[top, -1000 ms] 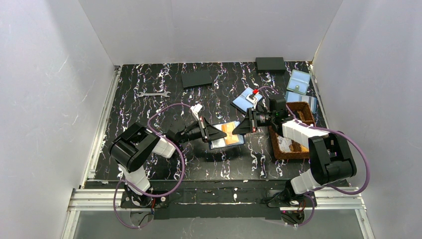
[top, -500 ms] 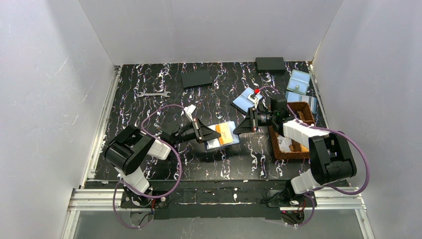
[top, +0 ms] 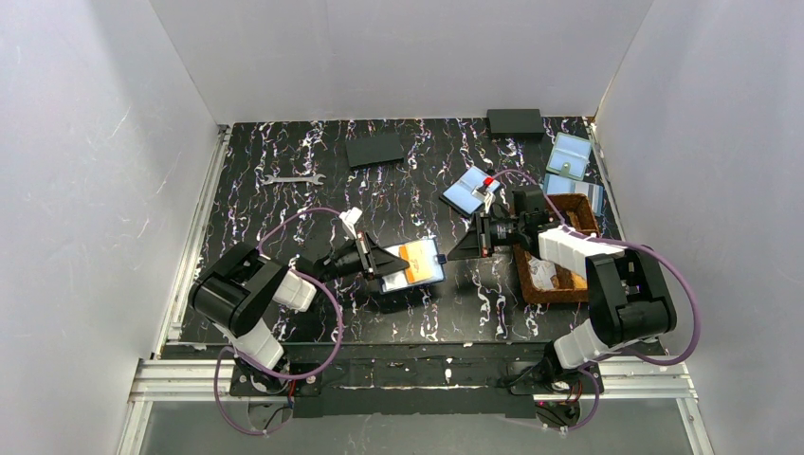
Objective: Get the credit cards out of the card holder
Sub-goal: Remove the credit card from the card holder.
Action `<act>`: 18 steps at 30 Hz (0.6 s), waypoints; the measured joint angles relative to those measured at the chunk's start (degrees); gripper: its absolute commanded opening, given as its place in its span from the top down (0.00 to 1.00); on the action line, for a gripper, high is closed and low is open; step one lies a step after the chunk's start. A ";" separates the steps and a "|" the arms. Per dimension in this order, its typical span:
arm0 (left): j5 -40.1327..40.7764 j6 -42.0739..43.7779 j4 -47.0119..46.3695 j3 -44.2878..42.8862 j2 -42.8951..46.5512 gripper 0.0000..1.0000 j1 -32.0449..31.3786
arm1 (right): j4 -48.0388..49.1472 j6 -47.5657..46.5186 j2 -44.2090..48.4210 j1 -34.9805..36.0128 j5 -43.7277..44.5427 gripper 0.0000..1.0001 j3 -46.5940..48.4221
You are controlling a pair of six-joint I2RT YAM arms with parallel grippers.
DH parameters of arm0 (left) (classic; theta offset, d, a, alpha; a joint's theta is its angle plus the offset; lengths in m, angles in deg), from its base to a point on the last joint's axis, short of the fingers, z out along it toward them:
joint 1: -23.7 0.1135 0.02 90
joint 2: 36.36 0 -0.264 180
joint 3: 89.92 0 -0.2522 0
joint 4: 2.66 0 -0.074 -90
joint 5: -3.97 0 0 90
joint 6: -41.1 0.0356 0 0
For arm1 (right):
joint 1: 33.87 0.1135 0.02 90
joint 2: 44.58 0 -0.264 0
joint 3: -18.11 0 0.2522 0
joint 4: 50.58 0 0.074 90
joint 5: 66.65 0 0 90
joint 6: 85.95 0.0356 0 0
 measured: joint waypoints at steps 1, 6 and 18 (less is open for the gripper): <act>-0.20 0.04 -0.02 0.00 0.00 1.00 0.00 | -0.39 -0.33 -0.28 0.04 0.00 0.65 0.00; -1.84 0.44 -0.02 -0.02 0.02 1.00 0.00 | -0.17 -0.20 -0.44 1.40 -0.85 0.48 -0.02; -4.00 0.63 -0.04 -2.25 0.02 1.00 0.00 | 4.07 3.08 -0.44 3.85 -5.01 0.59 -0.02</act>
